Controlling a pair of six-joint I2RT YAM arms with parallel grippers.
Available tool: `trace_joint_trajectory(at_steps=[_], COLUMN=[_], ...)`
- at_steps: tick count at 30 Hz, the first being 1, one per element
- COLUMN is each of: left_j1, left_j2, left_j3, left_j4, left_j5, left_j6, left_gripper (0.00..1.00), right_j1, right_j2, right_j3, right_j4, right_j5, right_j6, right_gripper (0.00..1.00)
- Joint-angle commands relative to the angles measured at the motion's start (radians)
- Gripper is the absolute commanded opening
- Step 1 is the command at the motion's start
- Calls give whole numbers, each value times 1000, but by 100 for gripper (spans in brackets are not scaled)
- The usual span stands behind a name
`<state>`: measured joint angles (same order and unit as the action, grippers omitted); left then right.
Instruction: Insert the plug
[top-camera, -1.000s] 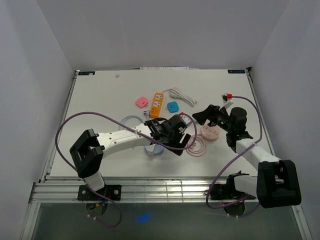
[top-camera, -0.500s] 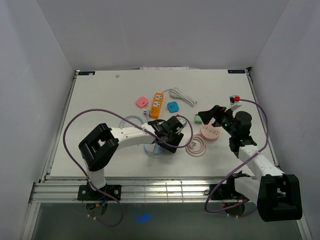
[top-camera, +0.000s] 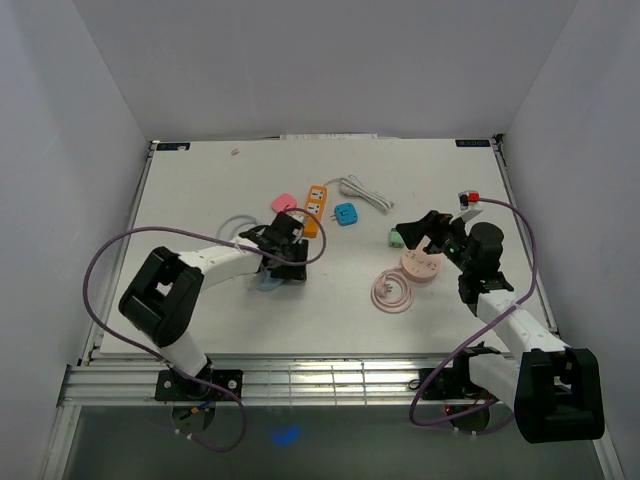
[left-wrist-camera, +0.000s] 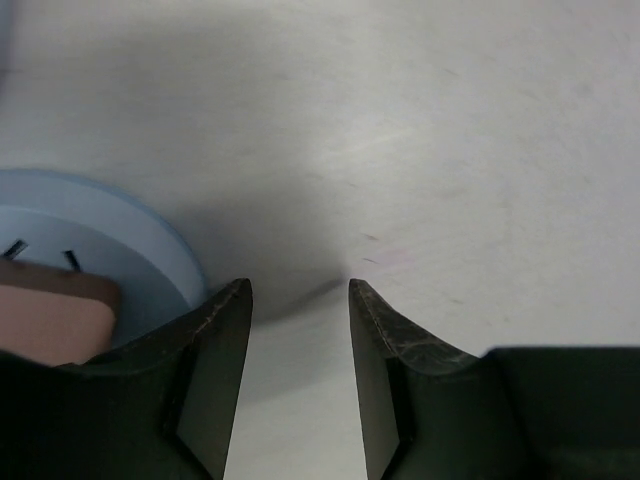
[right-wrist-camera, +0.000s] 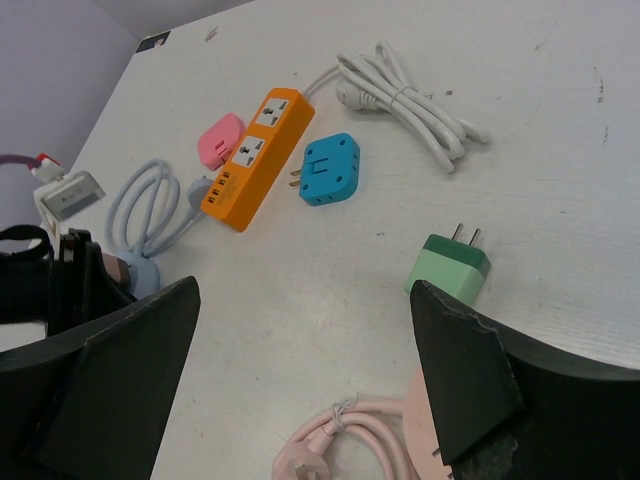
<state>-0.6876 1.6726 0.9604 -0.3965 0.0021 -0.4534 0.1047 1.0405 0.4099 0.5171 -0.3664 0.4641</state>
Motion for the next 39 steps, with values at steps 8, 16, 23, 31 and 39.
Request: trace_joint_trajectory(at_steps=[8,16,23,31,39], left_j1=[375,327,307,174,96], left_j2=[-161,-292,-142,76,156], left_j3=[-92,-11,190,403,517], left_j4=[86,105,103,128,142], left_j5=[-107,-11,67,65,109], left_j6=[-82,-30,4,74,116], left_gripper=[57,86,90,97,97], right_j1=[-5,-3,-5,-5,-5], right_j2=[29,87,168,205,246], right_j3=[-3,13,52,138,268], right_j4=[54,63,6,-184,-390], right_j5=[-40,-72,-59,91,215], right_j6=[10,13,5,-28,-93], right_gripper=[91,91,91,90,91])
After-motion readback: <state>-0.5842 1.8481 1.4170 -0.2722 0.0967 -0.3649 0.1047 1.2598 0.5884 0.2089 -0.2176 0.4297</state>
